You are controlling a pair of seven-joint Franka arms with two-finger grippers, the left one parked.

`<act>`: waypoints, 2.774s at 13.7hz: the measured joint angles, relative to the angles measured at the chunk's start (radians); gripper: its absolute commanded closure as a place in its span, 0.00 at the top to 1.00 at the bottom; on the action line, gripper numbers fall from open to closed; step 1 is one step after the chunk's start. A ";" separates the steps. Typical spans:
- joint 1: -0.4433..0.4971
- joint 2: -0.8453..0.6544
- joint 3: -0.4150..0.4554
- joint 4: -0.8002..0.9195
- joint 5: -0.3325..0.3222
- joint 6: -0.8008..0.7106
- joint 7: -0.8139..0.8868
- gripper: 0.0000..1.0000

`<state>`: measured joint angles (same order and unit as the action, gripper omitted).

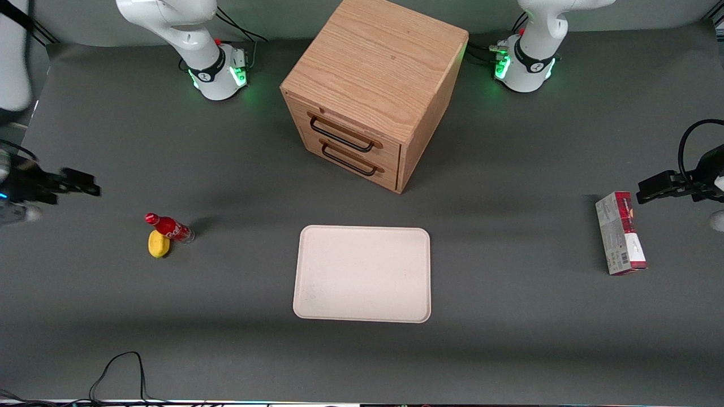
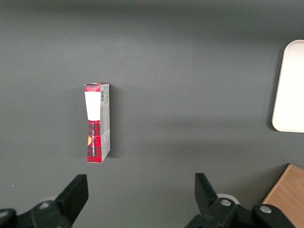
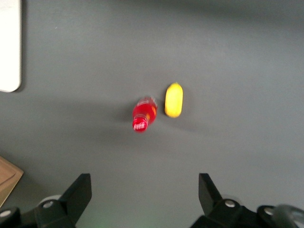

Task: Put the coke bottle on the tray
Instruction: 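Lower the open right gripper over the bottle cap and close it, then lift the bottle and carry it with the right gripper onto the white tray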

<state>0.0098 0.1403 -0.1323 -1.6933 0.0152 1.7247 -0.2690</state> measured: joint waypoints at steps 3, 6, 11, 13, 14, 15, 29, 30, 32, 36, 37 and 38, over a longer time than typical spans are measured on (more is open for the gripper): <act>0.034 0.015 0.001 -0.161 0.000 0.198 0.025 1.00; 0.050 0.037 0.002 -0.285 0.000 0.365 0.035 0.99; 0.050 0.044 0.001 -0.415 0.000 0.499 0.035 0.98; 0.050 0.044 0.001 -0.428 0.000 0.511 0.035 0.96; 0.050 0.044 0.001 -0.428 0.000 0.511 0.032 0.95; 0.049 0.044 -0.001 -0.428 0.000 0.512 0.030 0.91; 0.047 0.042 -0.009 -0.418 0.000 0.505 0.026 0.00; 0.047 0.043 -0.009 -0.401 0.000 0.482 0.026 0.00; 0.050 0.042 -0.007 -0.326 0.000 0.374 0.026 0.00; 0.064 0.039 -0.002 -0.066 0.000 0.032 0.030 0.00; 0.070 0.038 -0.002 0.000 0.000 -0.044 0.032 0.00; 0.076 0.038 -0.002 0.064 0.000 -0.117 0.034 0.00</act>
<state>0.0860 0.1788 -0.1340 -1.6297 0.0153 1.6077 -0.2346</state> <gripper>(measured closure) 0.687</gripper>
